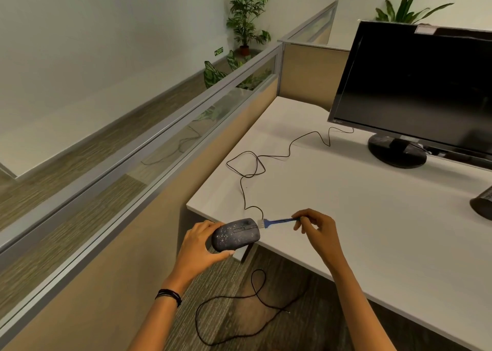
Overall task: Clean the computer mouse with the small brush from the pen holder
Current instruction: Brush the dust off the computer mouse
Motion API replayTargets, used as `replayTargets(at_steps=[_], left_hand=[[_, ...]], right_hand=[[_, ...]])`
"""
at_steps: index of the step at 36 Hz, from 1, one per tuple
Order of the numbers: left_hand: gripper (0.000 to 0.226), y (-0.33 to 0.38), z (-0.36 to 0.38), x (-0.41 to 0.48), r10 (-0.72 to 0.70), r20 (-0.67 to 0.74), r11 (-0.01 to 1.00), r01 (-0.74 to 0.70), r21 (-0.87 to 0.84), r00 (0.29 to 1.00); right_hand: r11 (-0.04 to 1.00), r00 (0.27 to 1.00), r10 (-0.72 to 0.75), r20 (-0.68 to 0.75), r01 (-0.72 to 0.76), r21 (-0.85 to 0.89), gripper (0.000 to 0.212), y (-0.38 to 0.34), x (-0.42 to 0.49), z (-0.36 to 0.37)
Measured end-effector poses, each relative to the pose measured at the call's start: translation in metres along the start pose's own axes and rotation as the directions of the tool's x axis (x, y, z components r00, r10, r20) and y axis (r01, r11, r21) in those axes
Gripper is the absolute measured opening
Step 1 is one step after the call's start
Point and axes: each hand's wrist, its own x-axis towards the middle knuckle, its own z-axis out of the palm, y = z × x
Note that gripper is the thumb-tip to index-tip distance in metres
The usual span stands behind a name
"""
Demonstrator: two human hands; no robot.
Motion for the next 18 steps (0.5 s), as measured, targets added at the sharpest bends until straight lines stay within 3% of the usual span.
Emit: replayTargets(at_steps=[4, 18], left_hand=[[0.072, 0.0004, 0.0, -0.0008, 0.005, -0.003, 1.0, -0.005, -0.002, 1.0], [0.072, -0.0036, 0.0007, -0.0005, 0.016, -0.002, 1.0, -0.016, 0.009, 1.0]], right_hand=[[0.999, 0.998, 0.029, 0.052, -0.028, -0.02, 0.03, -0.0014, -0.0008, 0.0005], [1.0, 0.999, 0.002, 0.033, -0.002, 0.009, 0.027, -0.002, 0.001, 0.0078]])
